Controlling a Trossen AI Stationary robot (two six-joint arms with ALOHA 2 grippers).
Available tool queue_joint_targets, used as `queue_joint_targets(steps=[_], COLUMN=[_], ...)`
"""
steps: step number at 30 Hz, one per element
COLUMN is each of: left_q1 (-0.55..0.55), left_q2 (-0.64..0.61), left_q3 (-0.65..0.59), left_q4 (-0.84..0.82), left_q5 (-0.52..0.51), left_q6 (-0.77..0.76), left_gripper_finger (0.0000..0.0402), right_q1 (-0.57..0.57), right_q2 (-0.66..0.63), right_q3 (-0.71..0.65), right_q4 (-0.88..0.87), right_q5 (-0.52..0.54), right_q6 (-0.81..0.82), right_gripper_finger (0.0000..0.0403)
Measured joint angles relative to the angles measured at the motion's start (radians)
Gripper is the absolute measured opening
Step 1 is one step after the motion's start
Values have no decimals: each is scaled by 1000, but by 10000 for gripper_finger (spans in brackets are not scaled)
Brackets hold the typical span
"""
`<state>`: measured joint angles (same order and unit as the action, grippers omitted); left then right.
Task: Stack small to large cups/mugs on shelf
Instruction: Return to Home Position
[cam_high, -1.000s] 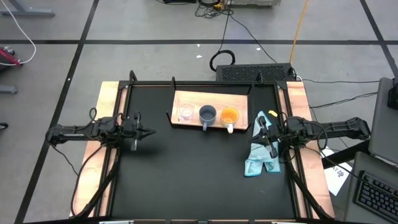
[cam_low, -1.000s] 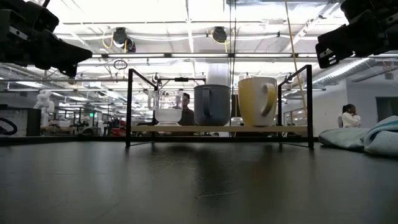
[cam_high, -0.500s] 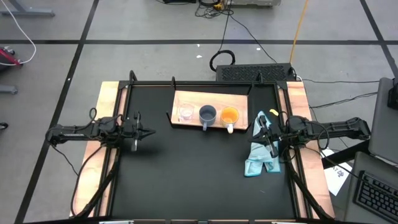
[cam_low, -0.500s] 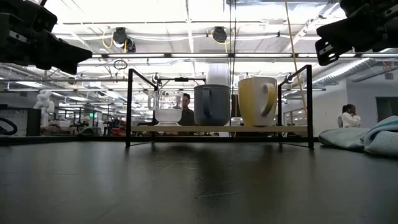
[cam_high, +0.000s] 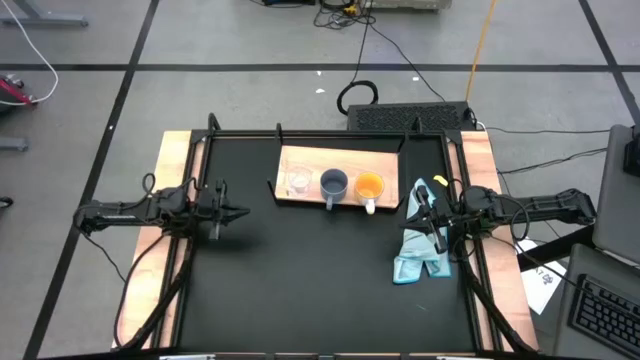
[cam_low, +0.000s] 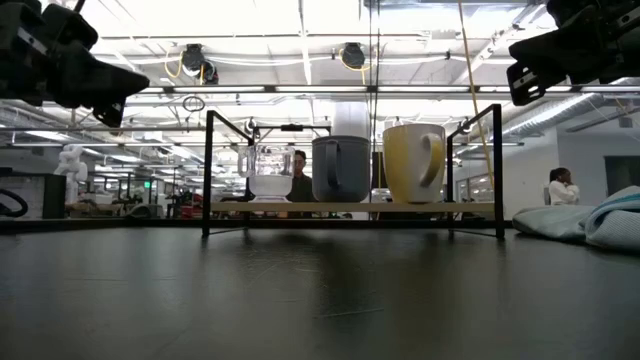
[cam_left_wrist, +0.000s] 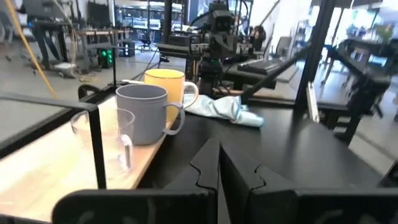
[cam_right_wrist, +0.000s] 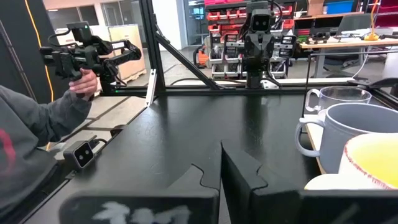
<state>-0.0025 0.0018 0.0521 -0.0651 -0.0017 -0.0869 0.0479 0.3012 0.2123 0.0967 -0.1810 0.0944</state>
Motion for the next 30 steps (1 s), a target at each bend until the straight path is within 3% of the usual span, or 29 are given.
queue_joint_targets(steps=[30], left_q1=[0], left_q2=[0], left_q3=[0], left_q4=[6], left_q5=[0], left_q6=[-22], left_gripper_finger=[17], right_q1=[0], right_q2=[0], right_q3=[0], right_q4=[0], right_q5=[0], right_q6=[-2], right_gripper_finger=[0])
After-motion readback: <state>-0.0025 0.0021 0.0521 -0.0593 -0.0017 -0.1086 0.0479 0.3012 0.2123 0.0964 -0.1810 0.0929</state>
